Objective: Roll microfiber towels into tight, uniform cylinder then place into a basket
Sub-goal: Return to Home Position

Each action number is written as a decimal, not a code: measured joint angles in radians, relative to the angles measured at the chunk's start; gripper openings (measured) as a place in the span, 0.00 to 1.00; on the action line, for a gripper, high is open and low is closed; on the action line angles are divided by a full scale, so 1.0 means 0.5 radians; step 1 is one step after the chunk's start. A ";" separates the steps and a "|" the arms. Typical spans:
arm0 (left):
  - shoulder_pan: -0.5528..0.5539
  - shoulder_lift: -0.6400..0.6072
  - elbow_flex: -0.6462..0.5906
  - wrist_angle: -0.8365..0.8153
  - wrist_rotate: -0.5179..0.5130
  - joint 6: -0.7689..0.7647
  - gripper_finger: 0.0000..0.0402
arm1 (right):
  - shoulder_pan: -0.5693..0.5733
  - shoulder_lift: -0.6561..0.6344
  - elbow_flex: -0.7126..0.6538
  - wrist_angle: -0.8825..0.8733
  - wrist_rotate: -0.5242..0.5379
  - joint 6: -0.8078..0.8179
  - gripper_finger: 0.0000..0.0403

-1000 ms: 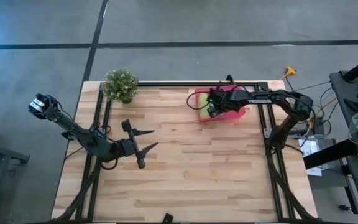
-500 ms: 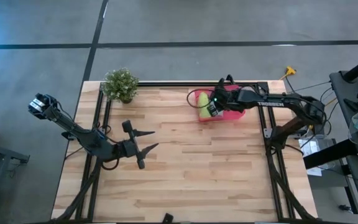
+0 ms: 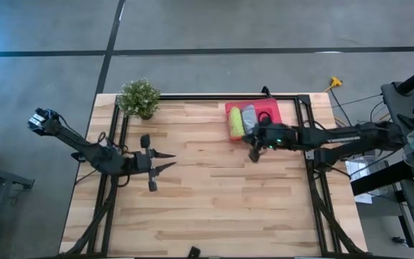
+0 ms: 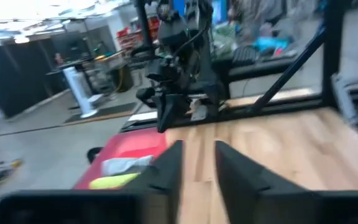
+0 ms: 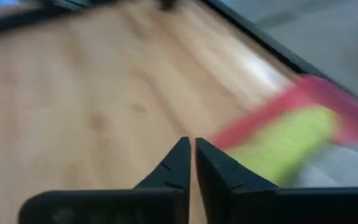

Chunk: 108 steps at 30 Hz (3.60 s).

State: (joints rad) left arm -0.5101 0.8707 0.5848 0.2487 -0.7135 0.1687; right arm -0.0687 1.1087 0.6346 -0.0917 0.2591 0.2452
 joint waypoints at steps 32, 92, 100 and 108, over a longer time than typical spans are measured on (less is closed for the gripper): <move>0.865 -1.459 -1.152 0.063 0.907 -0.318 0.00 | -0.007 -1.931 -1.252 0.272 -0.329 -0.342 0.02; 0.865 -1.246 -1.160 -0.318 0.934 -0.218 0.00 | -0.007 -2.094 -1.248 0.212 -0.359 -0.440 0.02; 0.865 -1.235 -1.160 -0.319 0.934 -0.218 0.00 | -0.007 -2.094 -1.248 0.213 -0.359 -0.440 0.02; 0.865 -1.235 -1.160 -0.319 0.934 -0.218 0.00 | -0.007 -2.094 -1.248 0.213 -0.359 -0.440 0.02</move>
State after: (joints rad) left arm -0.0776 0.2531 0.0048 0.0891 -0.2466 0.0599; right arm -0.0723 0.0616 0.0105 0.0147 0.0795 0.0254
